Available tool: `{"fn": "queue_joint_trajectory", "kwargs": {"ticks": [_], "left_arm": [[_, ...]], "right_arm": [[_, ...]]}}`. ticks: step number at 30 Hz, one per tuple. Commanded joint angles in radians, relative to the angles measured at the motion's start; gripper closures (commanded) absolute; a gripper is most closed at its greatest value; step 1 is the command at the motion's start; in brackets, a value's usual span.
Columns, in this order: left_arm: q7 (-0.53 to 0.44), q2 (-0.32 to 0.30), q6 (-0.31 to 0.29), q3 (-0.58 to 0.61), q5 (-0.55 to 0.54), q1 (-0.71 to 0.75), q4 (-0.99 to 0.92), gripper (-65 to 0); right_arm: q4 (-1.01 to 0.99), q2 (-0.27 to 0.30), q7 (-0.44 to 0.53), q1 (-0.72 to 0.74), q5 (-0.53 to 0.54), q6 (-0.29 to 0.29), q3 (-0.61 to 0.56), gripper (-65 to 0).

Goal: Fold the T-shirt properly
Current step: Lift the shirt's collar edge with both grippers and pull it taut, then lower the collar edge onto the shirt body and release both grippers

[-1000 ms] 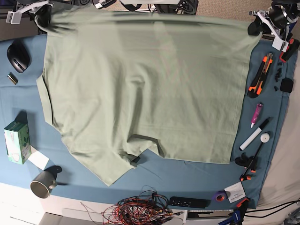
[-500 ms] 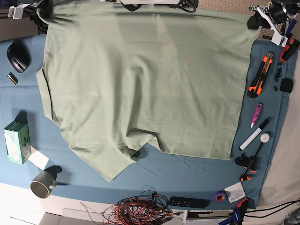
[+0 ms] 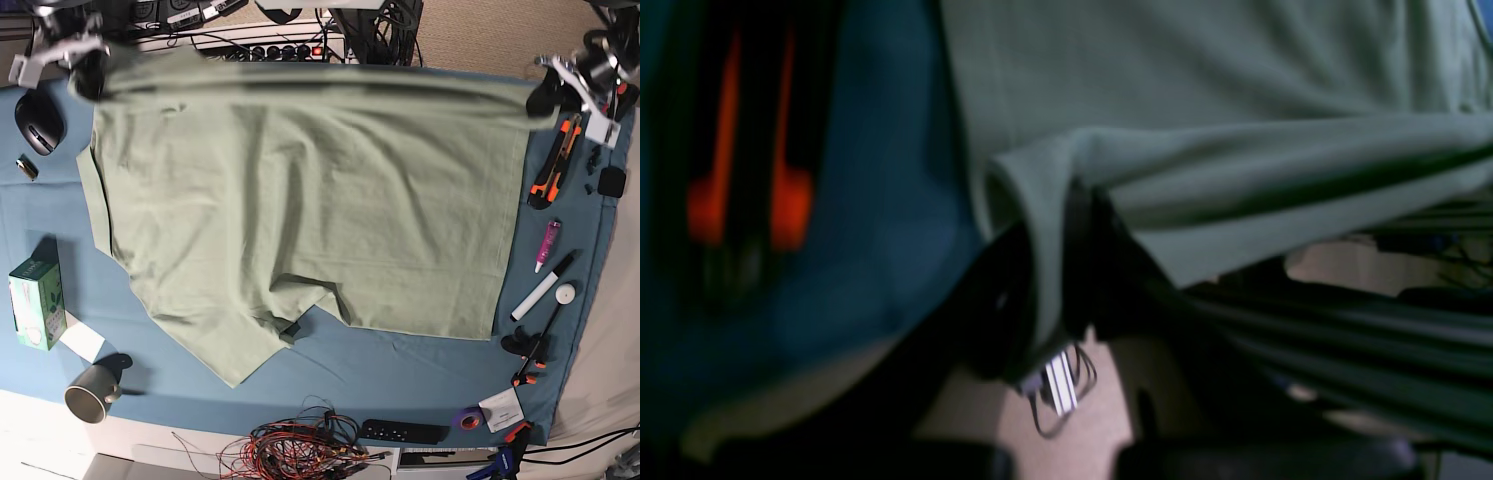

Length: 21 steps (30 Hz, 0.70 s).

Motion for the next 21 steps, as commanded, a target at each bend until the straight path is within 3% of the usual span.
{"fn": "queue_joint_trajectory", "kwargs": {"ticks": [1, 9, 13, 21], "left_arm": [[-0.026, -0.017, 0.011, 0.009, 0.012, -0.012, 0.012, 0.0], [-0.104, -0.016, 0.073, 0.206, 0.218, -0.137, 0.011, 0.0], [-0.124, -0.018, 0.092, 0.220, 0.277, -0.194, 0.011, 0.0], [-0.124, -0.058, 0.122, 0.220, 0.311, -0.224, 0.010, 0.0]], "right_arm": [[0.013, 0.002, 0.043, 0.022, -0.014, -0.003, -0.014, 0.0], [0.013, 0.001, 0.160, 0.202, -0.355, -0.009, -0.300, 0.0], [0.012, 0.003, 0.197, 0.254, -0.502, -0.072, -0.370, 0.0], [-0.013, 0.006, 0.247, 0.273, -0.595, -0.148, -0.377, 0.0]]}}
